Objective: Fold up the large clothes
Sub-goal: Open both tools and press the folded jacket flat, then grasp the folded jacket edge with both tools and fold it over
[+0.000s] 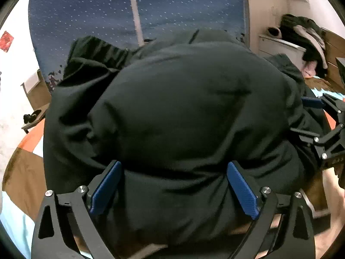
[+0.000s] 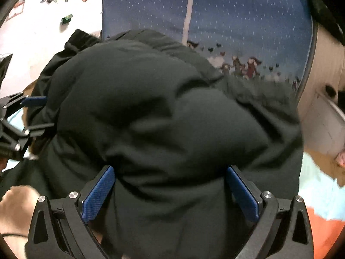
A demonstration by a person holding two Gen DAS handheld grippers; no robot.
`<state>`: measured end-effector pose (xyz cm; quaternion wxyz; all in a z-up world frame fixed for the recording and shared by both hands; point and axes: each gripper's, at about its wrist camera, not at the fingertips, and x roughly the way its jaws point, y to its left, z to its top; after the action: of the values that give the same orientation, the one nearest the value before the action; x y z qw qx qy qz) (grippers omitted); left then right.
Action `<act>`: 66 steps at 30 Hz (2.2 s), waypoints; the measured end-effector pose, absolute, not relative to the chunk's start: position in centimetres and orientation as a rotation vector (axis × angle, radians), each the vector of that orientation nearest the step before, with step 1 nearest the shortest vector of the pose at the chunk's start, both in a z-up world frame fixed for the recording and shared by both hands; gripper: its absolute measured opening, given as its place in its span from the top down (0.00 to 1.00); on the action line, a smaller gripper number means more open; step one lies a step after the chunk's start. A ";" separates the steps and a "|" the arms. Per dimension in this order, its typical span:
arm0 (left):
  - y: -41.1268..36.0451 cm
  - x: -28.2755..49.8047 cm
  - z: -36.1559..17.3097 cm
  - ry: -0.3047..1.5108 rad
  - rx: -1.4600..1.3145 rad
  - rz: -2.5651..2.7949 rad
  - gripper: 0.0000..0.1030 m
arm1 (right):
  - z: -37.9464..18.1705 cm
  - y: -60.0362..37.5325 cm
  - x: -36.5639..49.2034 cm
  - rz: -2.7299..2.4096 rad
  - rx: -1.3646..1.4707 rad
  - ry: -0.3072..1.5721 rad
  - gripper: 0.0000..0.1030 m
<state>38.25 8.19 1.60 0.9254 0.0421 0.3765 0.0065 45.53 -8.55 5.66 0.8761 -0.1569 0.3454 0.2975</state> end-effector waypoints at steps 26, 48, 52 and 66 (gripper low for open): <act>18.4 52.5 2.4 0.801 -0.215 0.027 0.01 | 2.9 -5.5 62.1 0.583 -0.149 0.912 0.00; 19.1 48.4 3.4 0.668 -0.224 -0.030 0.01 | 4.8 -8.6 60.2 0.607 -0.058 0.842 0.00; 20.3 46.9 4.4 0.662 -0.171 0.000 0.01 | 5.9 -9.8 59.7 0.558 -0.104 0.816 0.00; 30.0 43.5 1.6 0.769 -0.392 0.113 0.01 | 7.2 -15.0 58.6 0.470 -0.147 0.777 0.00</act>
<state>43.46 29.99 1.59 0.9068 -0.1899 0.3724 0.0549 58.63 -14.99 7.25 0.8960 -0.0708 0.3751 0.2269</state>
